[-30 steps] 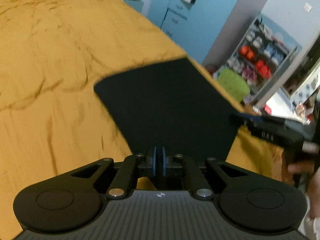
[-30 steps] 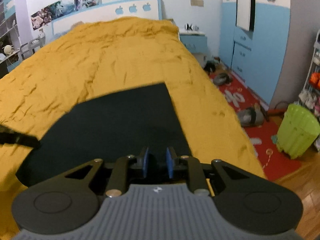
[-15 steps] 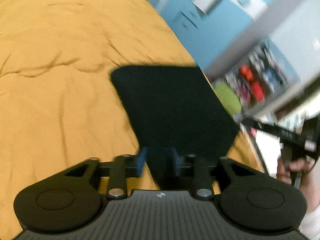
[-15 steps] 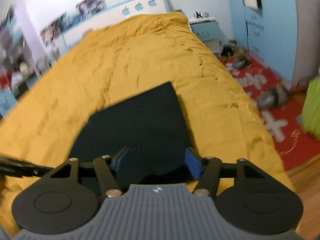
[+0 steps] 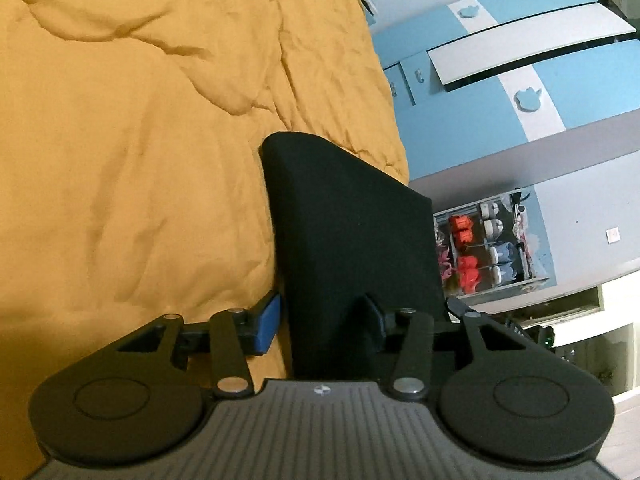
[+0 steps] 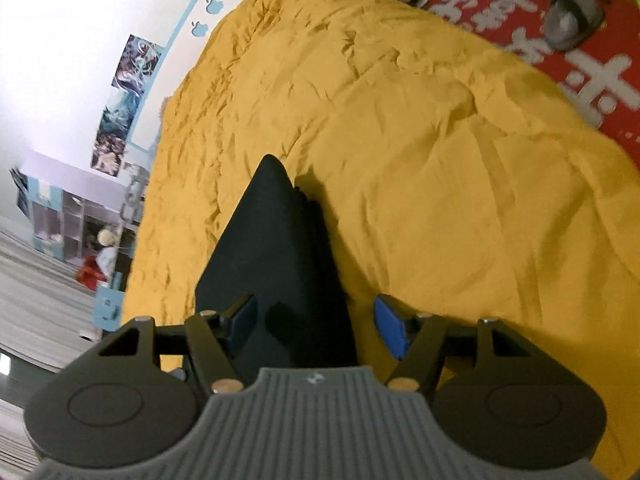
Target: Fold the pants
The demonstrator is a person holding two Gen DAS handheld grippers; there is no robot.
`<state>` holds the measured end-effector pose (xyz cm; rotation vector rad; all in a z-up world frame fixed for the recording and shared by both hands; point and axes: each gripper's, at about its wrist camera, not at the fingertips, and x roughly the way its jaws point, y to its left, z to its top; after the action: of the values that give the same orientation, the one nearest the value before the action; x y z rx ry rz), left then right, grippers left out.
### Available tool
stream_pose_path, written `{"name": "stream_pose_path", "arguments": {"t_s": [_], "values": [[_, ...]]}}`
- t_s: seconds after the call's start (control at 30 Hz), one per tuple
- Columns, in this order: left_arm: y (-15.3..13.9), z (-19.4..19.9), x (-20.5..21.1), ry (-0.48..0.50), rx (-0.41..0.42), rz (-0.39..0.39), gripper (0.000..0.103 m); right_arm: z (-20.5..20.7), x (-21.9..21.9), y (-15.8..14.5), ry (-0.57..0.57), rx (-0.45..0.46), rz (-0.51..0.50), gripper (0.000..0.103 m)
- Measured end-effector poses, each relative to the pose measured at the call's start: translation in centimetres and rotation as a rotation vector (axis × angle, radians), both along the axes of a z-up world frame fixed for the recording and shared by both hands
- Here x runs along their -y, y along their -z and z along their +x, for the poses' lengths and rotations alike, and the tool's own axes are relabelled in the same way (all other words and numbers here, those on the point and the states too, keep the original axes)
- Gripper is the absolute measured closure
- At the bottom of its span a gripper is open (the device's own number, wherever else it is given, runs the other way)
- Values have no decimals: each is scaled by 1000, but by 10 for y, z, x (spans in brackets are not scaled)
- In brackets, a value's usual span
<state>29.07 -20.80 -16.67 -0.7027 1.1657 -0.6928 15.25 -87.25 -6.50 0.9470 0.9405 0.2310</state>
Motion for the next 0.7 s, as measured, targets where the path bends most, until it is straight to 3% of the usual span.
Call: {"name": "stream_pose_path", "arguments": {"t_s": [0.13,0.23,0.3,0.37,0.5,0.7], "values": [[10,5,7,-8,-12,-18,54,16,2,17,-14,-7,68,49],[12,7,7,-20,-24,-39,66,25,2,25,-20,-5,92,62],[10,6,6,-24,-18,-38,73,26,2,27,-25,3,118,77],[6,5,6,-31,-13,-37,80,24,0,25,-28,9,123,82],[-9,4,8,-23,7,-5,84,24,-7,3,-30,27,67,89],[-48,-1,-4,-1,72,50,85,20,-29,-46,-43,65,-8,93]]}}
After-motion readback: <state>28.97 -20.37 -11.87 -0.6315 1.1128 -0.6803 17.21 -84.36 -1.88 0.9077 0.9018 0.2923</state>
